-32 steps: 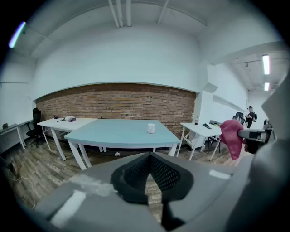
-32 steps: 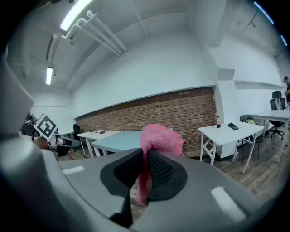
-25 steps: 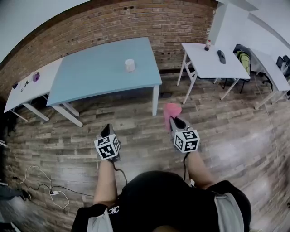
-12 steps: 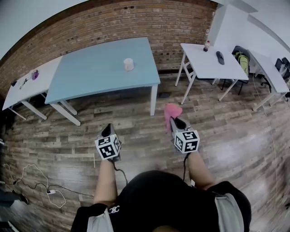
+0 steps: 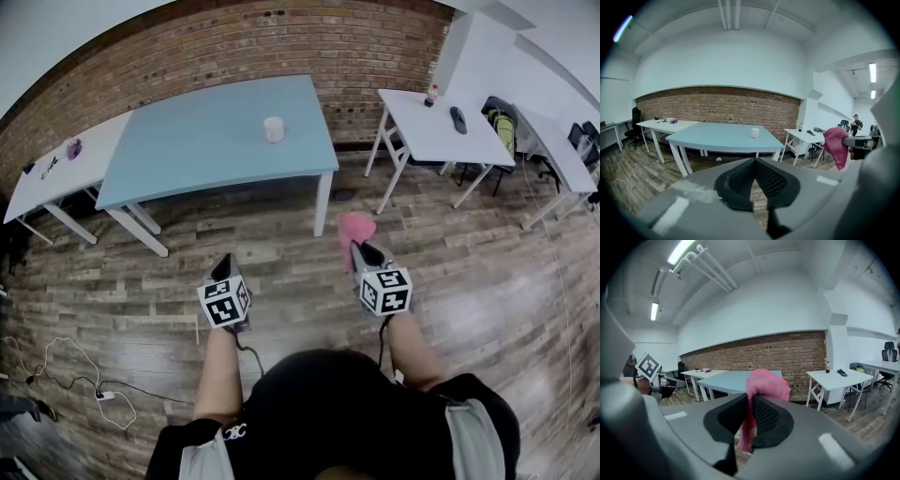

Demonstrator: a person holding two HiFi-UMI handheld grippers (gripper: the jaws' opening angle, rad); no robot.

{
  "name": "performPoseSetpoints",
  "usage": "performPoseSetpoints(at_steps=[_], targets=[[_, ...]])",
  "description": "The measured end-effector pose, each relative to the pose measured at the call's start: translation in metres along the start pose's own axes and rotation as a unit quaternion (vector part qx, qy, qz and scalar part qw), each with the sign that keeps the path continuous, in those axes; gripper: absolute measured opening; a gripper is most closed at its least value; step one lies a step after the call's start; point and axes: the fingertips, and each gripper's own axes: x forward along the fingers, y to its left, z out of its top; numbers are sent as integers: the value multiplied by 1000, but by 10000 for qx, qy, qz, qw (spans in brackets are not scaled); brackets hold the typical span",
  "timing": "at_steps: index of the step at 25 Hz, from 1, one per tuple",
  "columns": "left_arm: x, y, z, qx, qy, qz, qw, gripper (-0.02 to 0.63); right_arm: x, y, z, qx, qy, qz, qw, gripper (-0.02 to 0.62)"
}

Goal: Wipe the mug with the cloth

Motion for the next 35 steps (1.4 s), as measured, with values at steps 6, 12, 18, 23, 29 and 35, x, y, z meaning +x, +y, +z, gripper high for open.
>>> performPoseSetpoints(at_steps=[6, 12, 18, 23, 29, 35], targets=[[-2, 26, -3, 26, 10, -101, 9999, 8, -1, 23, 0, -20, -18, -212, 9998, 37], [-7, 43, -24, 22, 92, -237, 9997, 8, -15, 49, -27, -29, 83, -286, 9996, 37], [0, 54, -33, -22, 170, -297, 9994, 8, -11, 46, -42, -91, 316, -372, 9988, 37], [28, 58, -25, 57, 160, -297, 9994, 8, 18, 31, -28, -148, 139, -307, 9993, 37], [83, 61, 4, 204, 140, -213, 9995, 8, 86, -4, -11, -96, 72, -193, 9997, 37], [151, 66, 28, 96, 303, -119, 9994, 8, 157, -24, 12, -159, 117, 29, 9998, 37]])
